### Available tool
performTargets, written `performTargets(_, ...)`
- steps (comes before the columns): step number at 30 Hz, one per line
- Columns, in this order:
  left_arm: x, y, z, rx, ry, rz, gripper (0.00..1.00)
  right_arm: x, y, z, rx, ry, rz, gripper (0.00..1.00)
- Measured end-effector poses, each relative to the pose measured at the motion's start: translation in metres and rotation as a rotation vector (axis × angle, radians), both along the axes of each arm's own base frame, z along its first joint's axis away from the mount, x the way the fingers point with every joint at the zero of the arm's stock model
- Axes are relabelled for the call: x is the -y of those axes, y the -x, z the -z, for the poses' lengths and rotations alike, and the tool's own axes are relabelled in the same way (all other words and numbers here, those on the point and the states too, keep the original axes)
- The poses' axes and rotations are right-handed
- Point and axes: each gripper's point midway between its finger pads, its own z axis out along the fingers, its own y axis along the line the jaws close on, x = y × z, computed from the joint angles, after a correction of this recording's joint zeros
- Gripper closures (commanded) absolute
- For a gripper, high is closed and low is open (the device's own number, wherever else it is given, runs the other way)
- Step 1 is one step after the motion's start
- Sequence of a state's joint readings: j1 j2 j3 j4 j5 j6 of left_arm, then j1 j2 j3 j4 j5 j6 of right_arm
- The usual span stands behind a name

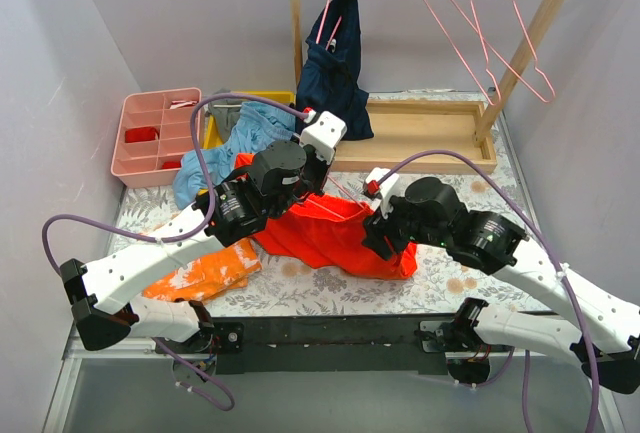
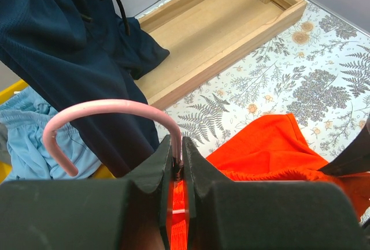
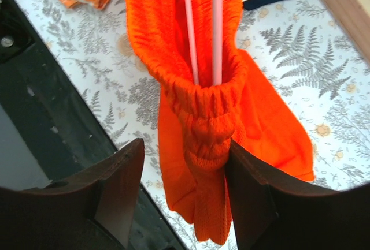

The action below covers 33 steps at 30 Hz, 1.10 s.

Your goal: Place the shorts on the hanger

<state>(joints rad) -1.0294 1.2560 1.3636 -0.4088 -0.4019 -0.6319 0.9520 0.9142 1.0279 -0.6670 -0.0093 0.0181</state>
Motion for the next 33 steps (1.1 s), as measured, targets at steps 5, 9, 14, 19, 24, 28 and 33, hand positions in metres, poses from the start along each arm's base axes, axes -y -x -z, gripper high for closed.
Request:
performTargets(5,0.001,0.001,0.000,-0.002,0.001,0.008,1.00,0.002,-0.013,0.002,0.047,0.012,0.054,0.52)
performTargets(9,0.002,0.002,0.000,-0.005,0.003,0.017,1.00,0.008,-0.018,-0.003,0.089,0.010,0.078,0.39)
performTargets(14,0.004,0.003,0.000,-0.012,0.015,0.025,1.00,0.018,-0.013,-0.024,0.146,-0.052,0.083,0.30)
performTargets(19,0.006,0.004,0.000,-0.016,0.019,0.031,1.00,0.018,-0.012,-0.021,0.141,-0.042,0.074,0.28)
performTargets(24,0.006,0.004,0.000,-0.018,0.023,0.033,1.00,0.005,-0.009,0.001,0.076,-0.001,0.020,0.34)
performTargets(28,0.007,0.005,0.000,-0.019,0.023,0.037,1.00,0.003,-0.006,0.022,0.032,0.039,0.007,0.59)
performTargets(33,0.007,0.005,0.000,-0.019,0.026,0.037,1.00,0.003,-0.007,0.018,0.038,0.010,0.029,0.99)
